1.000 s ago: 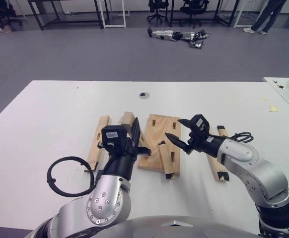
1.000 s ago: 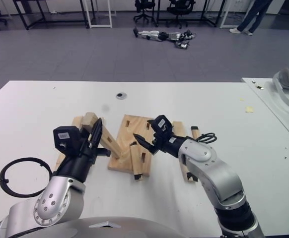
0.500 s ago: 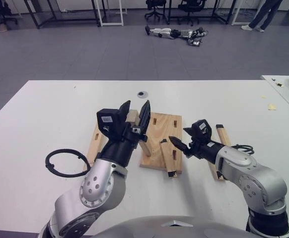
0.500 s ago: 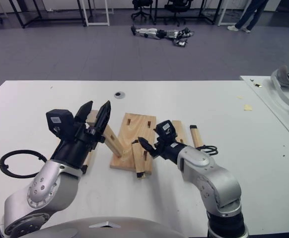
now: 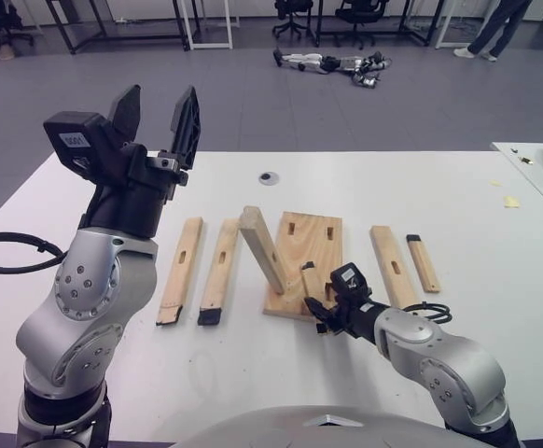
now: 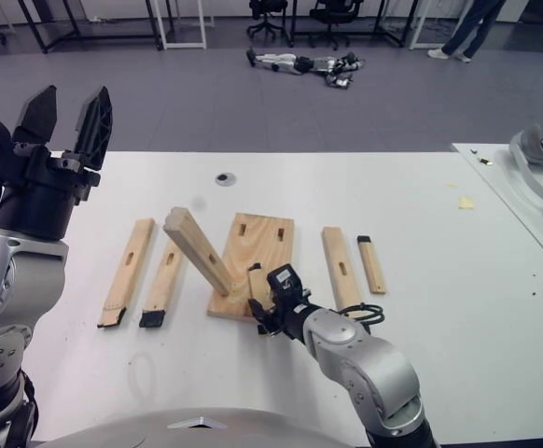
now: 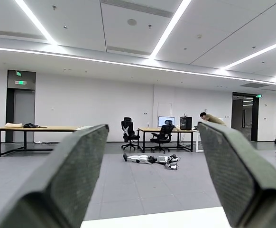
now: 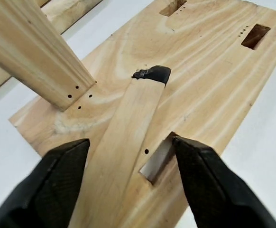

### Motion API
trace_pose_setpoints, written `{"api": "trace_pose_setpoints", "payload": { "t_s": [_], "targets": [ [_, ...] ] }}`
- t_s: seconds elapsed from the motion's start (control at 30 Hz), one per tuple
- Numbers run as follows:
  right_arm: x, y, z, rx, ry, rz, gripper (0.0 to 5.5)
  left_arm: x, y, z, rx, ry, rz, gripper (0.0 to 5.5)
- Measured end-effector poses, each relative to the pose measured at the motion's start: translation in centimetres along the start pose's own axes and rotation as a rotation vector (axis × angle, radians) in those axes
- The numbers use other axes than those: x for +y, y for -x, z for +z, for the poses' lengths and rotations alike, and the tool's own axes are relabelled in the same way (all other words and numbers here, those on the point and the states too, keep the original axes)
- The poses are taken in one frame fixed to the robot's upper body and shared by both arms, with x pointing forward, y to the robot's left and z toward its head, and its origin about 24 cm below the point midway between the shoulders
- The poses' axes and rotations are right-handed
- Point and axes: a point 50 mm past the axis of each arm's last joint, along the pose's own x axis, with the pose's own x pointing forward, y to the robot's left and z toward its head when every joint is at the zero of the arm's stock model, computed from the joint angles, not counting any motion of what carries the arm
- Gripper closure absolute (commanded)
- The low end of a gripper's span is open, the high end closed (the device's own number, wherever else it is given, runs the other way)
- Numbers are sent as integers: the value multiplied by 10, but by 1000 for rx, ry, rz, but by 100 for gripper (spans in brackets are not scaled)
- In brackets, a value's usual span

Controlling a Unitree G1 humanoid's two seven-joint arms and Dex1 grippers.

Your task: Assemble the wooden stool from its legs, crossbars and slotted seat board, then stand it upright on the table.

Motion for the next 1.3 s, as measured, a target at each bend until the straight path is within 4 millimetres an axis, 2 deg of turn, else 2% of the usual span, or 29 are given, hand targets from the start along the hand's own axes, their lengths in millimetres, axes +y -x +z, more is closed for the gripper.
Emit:
{"api": "trace_pose_setpoints", "payload": {
  "t_s": [0.2, 0.3, 0.47, 0.53, 0.6, 0.67, 0.73, 0.83, 0.9, 0.93, 1.03, 1.17, 1.3],
  "targets": [
    [-11, -2, -2, 2, -24, -18, 369, 9, -9, 0, -26, -35, 19, 202],
    [-20, -2, -2, 24, 26, -29, 416, 10, -13, 0, -38, -35, 20, 202],
    [-35, 1, 4, 2, 69, -55, 419, 7, -15, -9, -19, 15, 4, 202],
    [-53, 1, 11, -33, 99, -137, 419, 4, -18, -23, 52, 116, -39, 202],
    [-67, 7, 36, -169, 147, -181, 419, 6, -23, -33, 102, 233, -63, 202],
    [-82, 27, 84, -386, 337, -244, 419, 9, -40, -30, 102, 406, -126, 202],
    [-86, 44, 125, -556, 538, -261, 419, 7, -54, -23, 98, 578, -227, 202],
    [-72, 57, 175, -771, 685, -188, 419, -9, -68, -9, 104, 833, -415, 202],
    [-50, 70, 205, -938, 737, -124, 419, -22, -71, 1, 106, 894, -518, 202],
    [-42, 73, 212, -985, 734, -88, 419, -24, -71, 0, 117, 900, -529, 202],
    [-28, 75, 219, -1058, 701, -3, 419, -28, -72, -4, 145, 906, -533, 202],
    [-15, 77, 218, -1086, 695, 76, 419, -29, -73, -2, 136, 929, -547, 202],
    [-3, 74, 214, -1068, 736, 138, 419, -30, -73, 2, 121, 930, -559, 275]
  ]
}}
